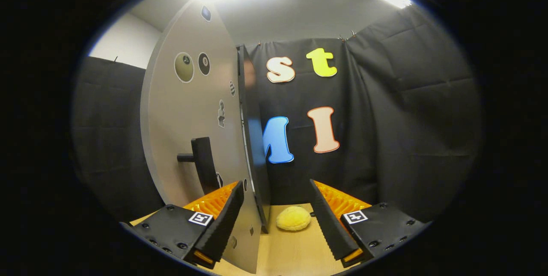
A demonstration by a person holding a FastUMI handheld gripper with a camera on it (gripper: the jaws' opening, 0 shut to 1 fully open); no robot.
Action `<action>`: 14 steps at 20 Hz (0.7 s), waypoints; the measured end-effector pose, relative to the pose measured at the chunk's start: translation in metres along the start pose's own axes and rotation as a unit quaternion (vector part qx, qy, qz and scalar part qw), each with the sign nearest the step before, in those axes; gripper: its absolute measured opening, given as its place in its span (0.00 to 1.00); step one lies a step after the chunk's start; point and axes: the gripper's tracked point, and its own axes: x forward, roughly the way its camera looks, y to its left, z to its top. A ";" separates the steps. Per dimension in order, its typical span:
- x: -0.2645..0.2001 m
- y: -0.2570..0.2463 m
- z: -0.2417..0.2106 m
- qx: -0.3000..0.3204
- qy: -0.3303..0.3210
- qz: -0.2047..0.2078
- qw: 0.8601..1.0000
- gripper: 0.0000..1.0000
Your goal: Open the shoe cabinet door, grab the shoes and put them into the shoe cabinet, then close the shoe cabinet door.
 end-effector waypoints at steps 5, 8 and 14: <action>-0.005 0.016 -0.004 0.020 0.013 -0.019 1.000 0.96; -0.010 0.029 -0.004 0.020 0.014 -0.024 0.999 0.96; -0.009 0.091 -0.009 0.023 0.015 -0.006 1.000 0.96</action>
